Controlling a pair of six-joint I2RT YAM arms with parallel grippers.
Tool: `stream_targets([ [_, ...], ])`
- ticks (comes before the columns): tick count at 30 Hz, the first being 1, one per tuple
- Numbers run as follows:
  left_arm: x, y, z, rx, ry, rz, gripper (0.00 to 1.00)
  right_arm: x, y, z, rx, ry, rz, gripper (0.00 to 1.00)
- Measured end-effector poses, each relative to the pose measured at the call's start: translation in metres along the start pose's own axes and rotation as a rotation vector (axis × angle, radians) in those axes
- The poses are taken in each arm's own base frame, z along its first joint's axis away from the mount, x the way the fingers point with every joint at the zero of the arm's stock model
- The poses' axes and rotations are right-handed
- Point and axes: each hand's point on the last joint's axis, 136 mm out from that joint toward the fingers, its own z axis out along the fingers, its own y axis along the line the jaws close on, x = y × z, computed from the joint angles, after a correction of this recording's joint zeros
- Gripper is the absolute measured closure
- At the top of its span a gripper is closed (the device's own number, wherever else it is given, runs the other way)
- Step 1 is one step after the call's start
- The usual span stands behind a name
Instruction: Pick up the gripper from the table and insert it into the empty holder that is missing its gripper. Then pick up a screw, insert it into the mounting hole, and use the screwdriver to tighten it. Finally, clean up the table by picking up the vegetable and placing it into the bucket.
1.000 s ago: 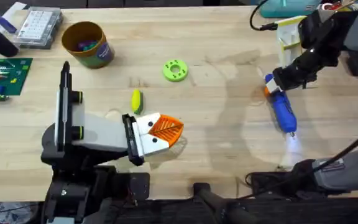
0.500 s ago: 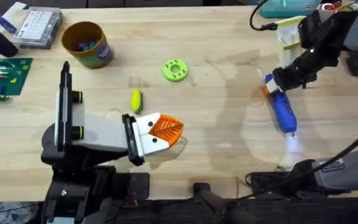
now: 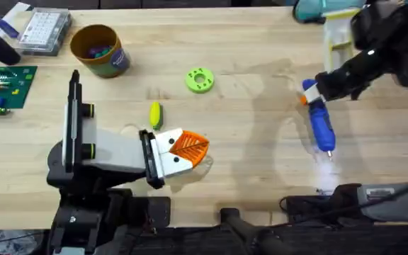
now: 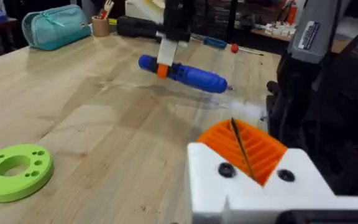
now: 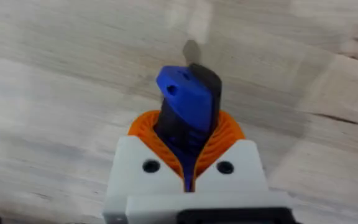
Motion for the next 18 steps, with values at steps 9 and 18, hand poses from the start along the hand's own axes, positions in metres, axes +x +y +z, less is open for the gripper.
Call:
stream_targets([
  [9,0.000,0.000,0.000,0.000,0.000,0.000,0.996,-0.026,0.021,-0.077,-0.032,-0.274,-0.041,0.974],
  [18,0.000,0.000,0.000,0.000,0.000,0.000,0.996,-0.036,0.053,-0.147,-0.100,-0.528,-0.120,0.974],
])
